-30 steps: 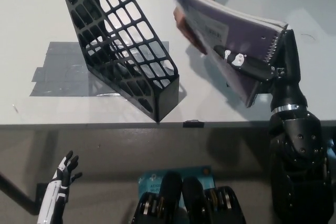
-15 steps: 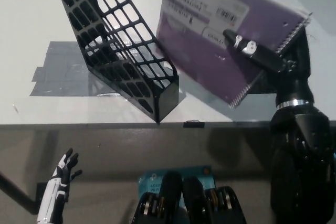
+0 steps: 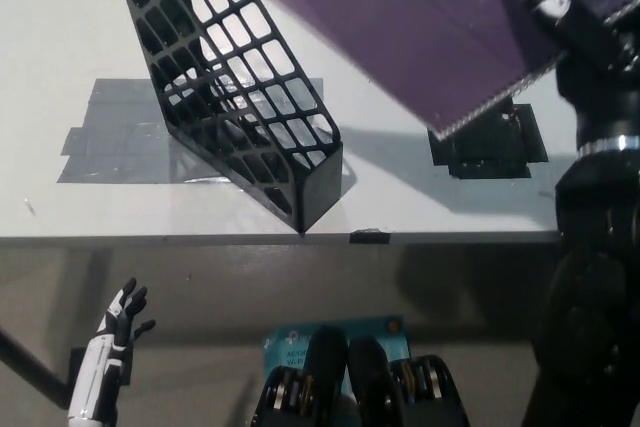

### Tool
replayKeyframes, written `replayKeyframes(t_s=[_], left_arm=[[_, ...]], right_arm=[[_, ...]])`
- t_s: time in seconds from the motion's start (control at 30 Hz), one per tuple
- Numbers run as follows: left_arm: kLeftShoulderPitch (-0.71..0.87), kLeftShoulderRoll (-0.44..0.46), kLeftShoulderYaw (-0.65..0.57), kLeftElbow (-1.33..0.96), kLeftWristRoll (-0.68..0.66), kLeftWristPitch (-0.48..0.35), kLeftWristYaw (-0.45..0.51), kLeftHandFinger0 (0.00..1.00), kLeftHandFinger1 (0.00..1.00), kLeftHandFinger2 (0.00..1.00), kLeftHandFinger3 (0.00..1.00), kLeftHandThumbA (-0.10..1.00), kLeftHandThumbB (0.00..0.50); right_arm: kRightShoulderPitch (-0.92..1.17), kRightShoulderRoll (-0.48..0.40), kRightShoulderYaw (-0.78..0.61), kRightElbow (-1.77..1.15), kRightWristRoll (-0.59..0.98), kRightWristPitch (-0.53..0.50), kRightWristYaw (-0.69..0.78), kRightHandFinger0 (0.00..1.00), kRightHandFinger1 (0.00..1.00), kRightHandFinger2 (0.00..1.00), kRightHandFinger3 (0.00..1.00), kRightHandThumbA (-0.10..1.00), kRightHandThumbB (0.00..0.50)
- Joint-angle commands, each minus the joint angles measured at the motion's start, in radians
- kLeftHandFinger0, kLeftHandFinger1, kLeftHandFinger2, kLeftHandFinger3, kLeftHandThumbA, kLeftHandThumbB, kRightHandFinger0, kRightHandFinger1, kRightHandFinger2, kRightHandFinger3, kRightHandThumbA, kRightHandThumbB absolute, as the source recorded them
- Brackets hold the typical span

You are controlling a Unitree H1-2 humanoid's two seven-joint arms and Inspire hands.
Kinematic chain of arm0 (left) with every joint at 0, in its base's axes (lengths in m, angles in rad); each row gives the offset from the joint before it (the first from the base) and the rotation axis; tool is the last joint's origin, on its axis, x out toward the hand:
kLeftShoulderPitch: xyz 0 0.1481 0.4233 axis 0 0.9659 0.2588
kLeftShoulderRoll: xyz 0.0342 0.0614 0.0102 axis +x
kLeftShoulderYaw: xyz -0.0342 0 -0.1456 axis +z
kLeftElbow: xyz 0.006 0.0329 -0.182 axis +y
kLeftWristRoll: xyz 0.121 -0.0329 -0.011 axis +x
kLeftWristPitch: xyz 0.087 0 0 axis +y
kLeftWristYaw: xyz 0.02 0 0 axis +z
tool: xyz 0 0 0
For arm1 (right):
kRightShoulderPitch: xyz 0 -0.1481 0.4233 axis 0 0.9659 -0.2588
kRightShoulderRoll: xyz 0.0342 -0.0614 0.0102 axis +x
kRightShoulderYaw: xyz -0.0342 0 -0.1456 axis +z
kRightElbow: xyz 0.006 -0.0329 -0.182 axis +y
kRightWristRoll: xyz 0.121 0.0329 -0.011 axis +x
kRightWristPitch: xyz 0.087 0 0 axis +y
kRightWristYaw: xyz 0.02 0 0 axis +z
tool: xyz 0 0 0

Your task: A person hands a notebook to the robot and the robot grabs it with its right hand and places it in the magazine stand kept in the centre of the desk infront of it.

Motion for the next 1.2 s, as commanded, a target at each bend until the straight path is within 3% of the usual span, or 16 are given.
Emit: replayKeyframes(t_s=[0.0, 0.13, 0.2, 0.23, 0.3, 0.37, 0.6, 0.8, 1.17], left_arm=[[-0.011, 0.017, 0.011, -0.015, -0.016, -0.028, 0.001, 0.89, 1.0, 1.0, 1.0, 1.0, 0.5], [-0.009, 0.017, 0.011, -0.019, -0.015, -0.022, 0.002, 0.89, 1.0, 1.0, 1.0, 1.0, 0.5], [-0.01, 0.017, 0.011, -0.018, -0.014, -0.023, 0.002, 0.89, 1.0, 1.0, 1.0, 1.0, 0.5], [-0.01, 0.018, 0.01, -0.018, -0.012, -0.024, 0.002, 0.89, 1.0, 1.0, 1.0, 1.0, 0.5], [-0.009, 0.017, 0.01, -0.022, -0.016, -0.02, 0.0, 0.9, 1.0, 1.0, 1.0, 1.0, 0.5], [-0.008, 0.016, 0.008, -0.025, -0.018, -0.016, -0.002, 0.9, 1.0, 1.0, 1.0, 1.0, 0.5], [-0.009, 0.015, 0.007, -0.025, -0.015, -0.017, -0.001, 0.9, 1.0, 1.0, 1.0, 1.0, 0.5], [-0.009, 0.016, 0.007, -0.027, -0.017, -0.017, -0.002, 0.89, 1.0, 1.0, 1.0, 1.0, 0.5], [-0.006, 0.021, 0.005, -0.03, -0.015, -0.015, -0.006, 0.91, 1.0, 1.0, 1.0, 1.0, 0.5]], right_arm=[[-0.127, 0.017, -0.018, -0.05, 0.027, 0.009, -0.081, 0.0, 0.0, 0.0, 0.0, 0.92, 0.0], [-0.151, 0.019, -0.005, -0.045, -0.001, 0.015, -0.121, 0.0, 0.0, 0.0, 0.0, 0.81, 0.0], [-0.157, 0.032, 0.009, -0.044, -0.018, 0.015, -0.142, 0.0, 0.0, 0.0, 0.0, 0.61, 0.0], [-0.159, 0.047, 0.031, -0.041, -0.067, 0.015, -0.17, 0.0, 0.0, 0.0, 0.0, 0.38, 0.0], [-0.16, 0.064, 0.048, -0.033, -0.1, 0.015, -0.196, 0.0, 0.0, 0.0, 0.0, 0.23, 0.0], [-0.163, 0.083, 0.063, -0.018, -0.127, 0.015, -0.219, 0.0, 0.0, 0.0, 0.0, 0.17, 0.0], [-0.156, 0.138, 0.096, 0.024, -0.172, -0.002, -0.245, 0.0, 0.0, 0.0, 0.0, 0.16, 0.0], [-0.15, 0.161, 0.133, 0.048, -0.212, -0.029, -0.249, 0.0, 0.0, 0.0, 0.0, 0.24, 0.0], [-0.138, 0.196, 0.159, 0.086, -0.226, -0.069, -0.254, 0.0, 0.0, 0.0, 0.0, 0.3, 0.0]])
